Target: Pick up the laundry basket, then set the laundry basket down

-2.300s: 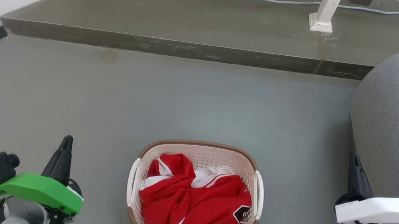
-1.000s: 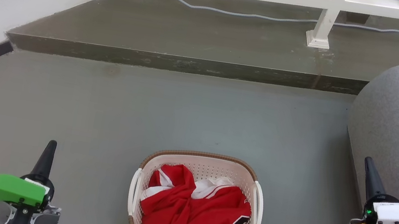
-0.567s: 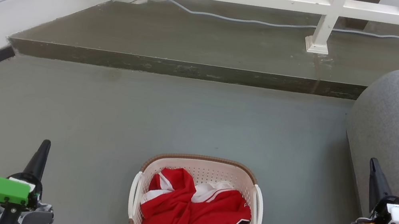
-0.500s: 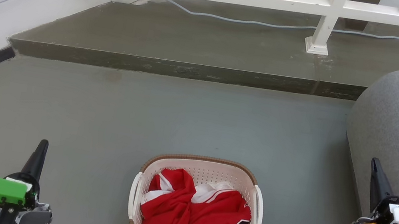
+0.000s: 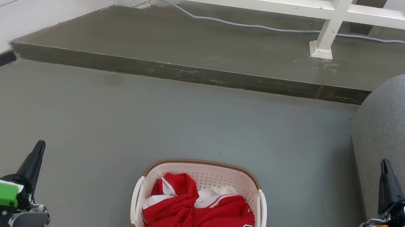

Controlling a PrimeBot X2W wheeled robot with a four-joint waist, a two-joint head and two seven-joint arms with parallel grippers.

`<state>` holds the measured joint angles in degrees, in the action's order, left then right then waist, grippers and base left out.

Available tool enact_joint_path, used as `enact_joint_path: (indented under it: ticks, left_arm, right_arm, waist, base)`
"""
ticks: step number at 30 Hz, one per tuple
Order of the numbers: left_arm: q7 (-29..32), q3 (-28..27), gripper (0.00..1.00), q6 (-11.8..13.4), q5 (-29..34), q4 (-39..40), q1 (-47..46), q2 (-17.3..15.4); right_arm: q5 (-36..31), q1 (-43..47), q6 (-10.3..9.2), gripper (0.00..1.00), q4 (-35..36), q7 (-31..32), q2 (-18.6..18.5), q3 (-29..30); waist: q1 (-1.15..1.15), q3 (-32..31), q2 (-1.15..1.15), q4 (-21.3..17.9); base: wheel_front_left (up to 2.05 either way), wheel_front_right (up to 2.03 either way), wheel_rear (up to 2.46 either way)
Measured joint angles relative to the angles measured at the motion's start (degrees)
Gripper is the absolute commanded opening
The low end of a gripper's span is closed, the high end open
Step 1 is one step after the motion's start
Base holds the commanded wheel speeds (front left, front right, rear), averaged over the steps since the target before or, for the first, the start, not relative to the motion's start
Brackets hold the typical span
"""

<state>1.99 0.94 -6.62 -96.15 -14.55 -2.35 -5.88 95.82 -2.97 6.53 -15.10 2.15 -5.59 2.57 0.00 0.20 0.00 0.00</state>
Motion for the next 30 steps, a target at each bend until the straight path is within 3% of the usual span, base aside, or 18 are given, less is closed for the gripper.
enact_joint_path:
  ticks: [30]
  left_arm:
    - [0.05,-0.3,0.0,-0.19,0.0,-0.98,-0.09,0.02]
  right_arm:
    - [0.0,-0.09,0.01,0.0,-0.45,0.11,0.05,0.18]
  waist:
    - [0.0,-0.03,0.0,0.0]
  base:
    - [0.0,0.0,0.0]
